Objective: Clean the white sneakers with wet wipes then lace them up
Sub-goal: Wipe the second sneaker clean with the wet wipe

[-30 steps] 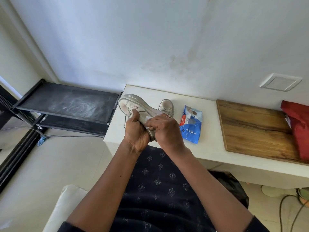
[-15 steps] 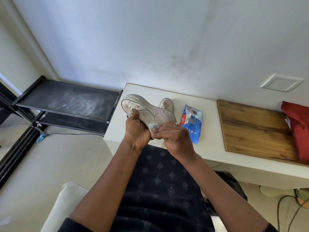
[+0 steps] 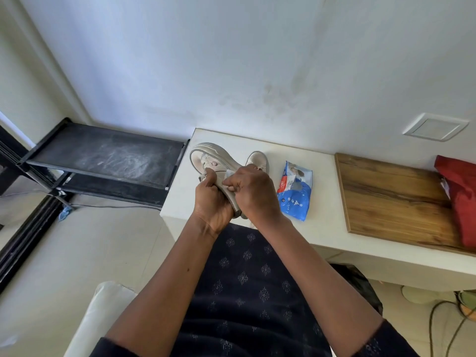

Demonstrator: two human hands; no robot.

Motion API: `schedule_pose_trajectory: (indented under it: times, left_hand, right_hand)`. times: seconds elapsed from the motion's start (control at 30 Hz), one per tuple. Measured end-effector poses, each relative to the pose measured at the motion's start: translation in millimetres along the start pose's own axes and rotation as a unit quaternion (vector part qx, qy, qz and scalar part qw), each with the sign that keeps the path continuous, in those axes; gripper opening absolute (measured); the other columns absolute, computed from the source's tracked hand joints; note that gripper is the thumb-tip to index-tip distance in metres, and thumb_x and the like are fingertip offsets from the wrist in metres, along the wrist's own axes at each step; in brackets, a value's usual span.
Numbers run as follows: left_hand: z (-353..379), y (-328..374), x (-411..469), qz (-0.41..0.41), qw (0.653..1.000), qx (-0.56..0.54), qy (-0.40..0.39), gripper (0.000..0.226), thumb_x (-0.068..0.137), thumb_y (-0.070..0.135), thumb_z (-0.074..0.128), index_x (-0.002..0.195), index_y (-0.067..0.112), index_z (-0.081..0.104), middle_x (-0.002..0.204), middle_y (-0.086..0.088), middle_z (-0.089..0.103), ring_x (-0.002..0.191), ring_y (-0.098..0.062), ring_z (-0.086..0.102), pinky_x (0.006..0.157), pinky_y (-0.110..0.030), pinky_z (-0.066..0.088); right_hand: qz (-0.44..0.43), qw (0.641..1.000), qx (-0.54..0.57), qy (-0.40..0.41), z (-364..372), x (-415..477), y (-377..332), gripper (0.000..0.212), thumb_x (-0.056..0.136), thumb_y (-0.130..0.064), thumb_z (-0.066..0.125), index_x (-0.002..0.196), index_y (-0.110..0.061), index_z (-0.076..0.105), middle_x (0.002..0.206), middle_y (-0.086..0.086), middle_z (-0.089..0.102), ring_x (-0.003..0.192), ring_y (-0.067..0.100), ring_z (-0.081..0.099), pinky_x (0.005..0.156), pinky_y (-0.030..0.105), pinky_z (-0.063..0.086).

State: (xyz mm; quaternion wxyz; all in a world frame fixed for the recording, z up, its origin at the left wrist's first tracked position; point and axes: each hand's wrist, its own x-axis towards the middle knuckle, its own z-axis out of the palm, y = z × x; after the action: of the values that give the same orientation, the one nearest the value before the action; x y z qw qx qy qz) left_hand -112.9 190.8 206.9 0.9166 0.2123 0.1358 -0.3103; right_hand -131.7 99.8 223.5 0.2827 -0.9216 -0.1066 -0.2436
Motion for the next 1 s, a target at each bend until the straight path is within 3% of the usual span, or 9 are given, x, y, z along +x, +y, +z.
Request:
schedule_pose_trajectory:
  times: [0.07, 0.13, 0.23, 0.3, 0.37, 0.5, 0.7, 0.87, 1.0]
  left_hand:
    - [-0.6, 3.6, 0.7, 0.013, 1.000, -0.003, 0.012, 0.066, 0.099, 0.048, 0.022, 0.122, -0.007, 0.049, 0.112, -0.027, 0.062, 0.099, -0.034, 0.065, 0.086, -0.043, 0.051]
    - [-1.1, 5.7, 1.4, 0.020, 1.000, 0.010, 0.009, 0.064, 0.099, 0.048, 0.022, 0.124, -0.004, 0.049, 0.119, -0.028, 0.059, 0.096, -0.036, 0.066, 0.078, -0.043, 0.056]
    - [-0.9, 6.0, 0.6, 0.019, 0.999, 0.048, 0.006, 0.063, 0.099, 0.047, 0.021, 0.108, 0.001, 0.062, 0.104, -0.023, 0.067, 0.086, -0.033, 0.068, 0.062, -0.037, 0.057]
    - [2.4, 4.2, -1.0, 0.019, 0.999, 0.042, -0.016, 0.065, 0.100, 0.044, 0.023, 0.098, -0.001, 0.071, 0.102, -0.023, 0.068, 0.089, -0.034, 0.069, 0.071, -0.044, 0.058]
    - [2.7, 2.2, -1.8, 0.021, 0.998, 0.050, -0.028, 0.060, 0.101, 0.042, 0.024, 0.104, 0.000, 0.067, 0.105, -0.022, 0.068, 0.093, -0.032, 0.069, 0.075, -0.044, 0.058]
    - [0.6, 1.1, -2.2, 0.012, 0.995, 0.087, -0.039, 0.051, 0.101, 0.041, 0.023, 0.117, 0.006, 0.056, 0.112, -0.017, 0.067, 0.100, -0.028, 0.067, 0.086, -0.046, 0.054]
    - [-1.4, -4.7, -3.4, 0.002, 0.993, 0.112, -0.044, 0.046, 0.099, 0.040, 0.028, 0.118, 0.013, 0.059, 0.117, -0.016, 0.063, 0.104, -0.029, 0.062, 0.094, -0.049, 0.046]
    - [-3.6, -2.8, -1.5, 0.004, 0.993, 0.112, -0.047, 0.050, 0.100, 0.043, 0.023, 0.114, 0.013, 0.060, 0.110, -0.015, 0.067, 0.099, -0.027, 0.066, 0.089, -0.046, 0.050]
    - [-7.3, 1.7, 1.3, -0.008, 0.992, 0.115, -0.047, 0.063, 0.099, 0.047, 0.023, 0.110, 0.003, 0.066, 0.112, -0.022, 0.065, 0.102, -0.030, 0.065, 0.090, -0.046, 0.051]
  right_hand:
    - [-0.031, 0.999, 0.012, -0.010, -4.5, -9.8, 0.3, 0.032, 0.071, -0.013, 0.043, 0.070, -0.004, 0.074, 0.064, 0.009, 0.064, 0.061, 0.027, 0.061, 0.052, 0.029, 0.052]
    - [-0.043, 0.999, 0.014, -0.022, -9.1, -19.2, 4.3, 0.020, 0.068, -0.002, 0.054, 0.072, -0.003, 0.073, 0.067, 0.009, 0.065, 0.065, 0.026, 0.062, 0.053, 0.029, 0.054]
    - [0.004, 1.000, 0.010, 0.007, -13.0, -25.2, 3.3, 0.020, 0.061, 0.004, 0.059, 0.074, -0.001, 0.074, 0.069, 0.010, 0.068, 0.069, 0.024, 0.064, 0.057, 0.027, 0.055]
    - [0.050, 0.997, -0.004, 0.057, -15.9, -19.6, -0.9, 0.019, 0.063, 0.002, 0.060, 0.075, -0.002, 0.074, 0.070, 0.009, 0.069, 0.069, 0.022, 0.064, 0.061, 0.019, 0.051]
    - [0.079, 0.994, -0.033, 0.073, -15.0, -11.1, -0.4, 0.014, 0.065, 0.003, 0.067, 0.075, -0.003, 0.075, 0.070, 0.010, 0.070, 0.067, 0.023, 0.063, 0.061, 0.017, 0.044]
    - [0.127, 0.990, -0.050, 0.039, -7.9, 11.0, 2.7, 0.013, 0.070, 0.006, 0.070, 0.075, -0.006, 0.075, 0.070, 0.012, 0.068, 0.067, 0.025, 0.060, 0.058, 0.020, 0.038]
    - [0.163, 0.983, -0.017, 0.089, -4.0, 44.7, 4.7, 0.022, 0.075, 0.001, 0.063, 0.091, -0.011, 0.073, 0.078, 0.016, 0.071, 0.073, 0.034, 0.065, 0.064, 0.038, 0.052]
    - [0.093, 0.992, -0.028, 0.075, -1.9, 24.8, 13.5, 0.018, 0.074, -0.004, 0.062, 0.084, -0.013, 0.074, 0.070, 0.012, 0.070, 0.062, 0.027, 0.065, 0.056, 0.024, 0.047]
    - [0.018, 0.999, -0.023, 0.040, -3.2, -11.4, 13.1, 0.009, 0.075, 0.000, 0.068, 0.081, -0.005, 0.072, 0.076, 0.006, 0.072, 0.070, 0.019, 0.067, 0.067, 0.021, 0.052]
